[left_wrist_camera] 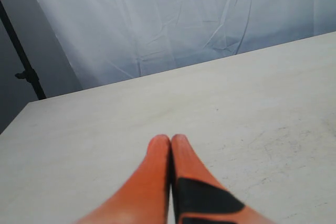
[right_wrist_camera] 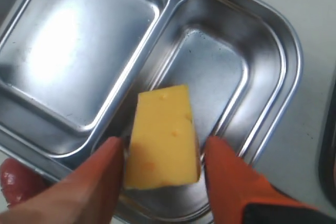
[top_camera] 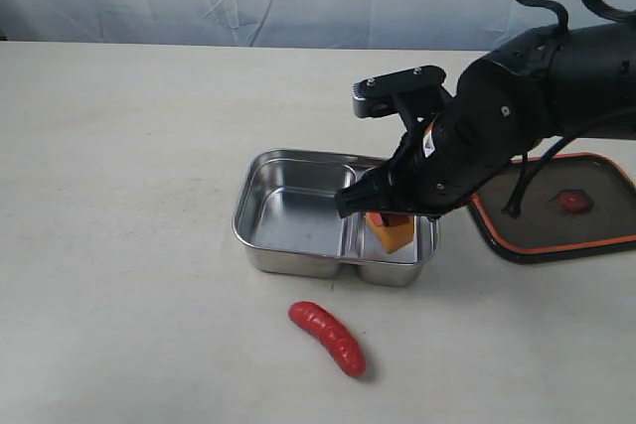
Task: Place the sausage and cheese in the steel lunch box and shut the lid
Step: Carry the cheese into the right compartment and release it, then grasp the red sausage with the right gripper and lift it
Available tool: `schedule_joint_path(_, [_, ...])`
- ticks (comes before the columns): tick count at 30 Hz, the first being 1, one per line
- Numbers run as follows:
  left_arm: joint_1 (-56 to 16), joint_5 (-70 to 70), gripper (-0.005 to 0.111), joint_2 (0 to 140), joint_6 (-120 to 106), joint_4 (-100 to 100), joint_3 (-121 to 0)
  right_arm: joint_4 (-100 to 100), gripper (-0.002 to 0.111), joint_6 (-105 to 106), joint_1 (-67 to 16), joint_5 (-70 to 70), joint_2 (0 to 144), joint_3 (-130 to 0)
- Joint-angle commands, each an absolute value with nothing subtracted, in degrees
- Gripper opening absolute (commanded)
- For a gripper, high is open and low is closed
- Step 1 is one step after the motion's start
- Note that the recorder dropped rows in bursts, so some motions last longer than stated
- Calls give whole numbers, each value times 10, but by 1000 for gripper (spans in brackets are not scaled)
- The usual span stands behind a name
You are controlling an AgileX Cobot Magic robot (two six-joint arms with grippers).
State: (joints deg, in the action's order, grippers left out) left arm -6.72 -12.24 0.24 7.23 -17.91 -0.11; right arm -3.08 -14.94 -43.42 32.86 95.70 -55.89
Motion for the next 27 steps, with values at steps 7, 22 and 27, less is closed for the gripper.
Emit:
schedule_joint_path(7, [-65, -120, 0, 0, 74, -182, 0, -4, 40, -155, -434, 372, 894, -564])
schedule_joint_path(22, [-65, -120, 0, 0, 74, -182, 0, 59, 43, -62, -605, 447, 949, -563])
schedule_joint_path(27, [-65, -120, 0, 0, 74, -182, 0, 39, 44, -62, -612, 438, 1003, -563])
